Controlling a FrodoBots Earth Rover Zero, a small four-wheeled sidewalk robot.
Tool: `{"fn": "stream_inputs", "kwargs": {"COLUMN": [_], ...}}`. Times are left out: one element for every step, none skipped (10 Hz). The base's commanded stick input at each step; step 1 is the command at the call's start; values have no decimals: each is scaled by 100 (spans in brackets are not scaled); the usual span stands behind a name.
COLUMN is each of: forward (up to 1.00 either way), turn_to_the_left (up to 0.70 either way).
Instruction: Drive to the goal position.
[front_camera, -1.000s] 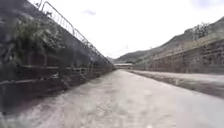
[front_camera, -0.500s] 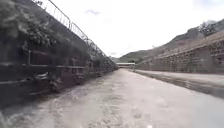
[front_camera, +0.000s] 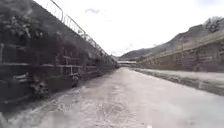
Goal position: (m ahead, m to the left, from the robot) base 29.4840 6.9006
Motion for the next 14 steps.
{"fn": "stream_inputs", "kwargs": {"forward": [100, 100, 100, 100, 100, 100, 100, 100, 100, 100, 100, 100, 100, 100], "turn_to_the_left": [0, 0, 0, 0, 0, 0, 0, 0, 0, 0, 0, 0, 0, 0]}}
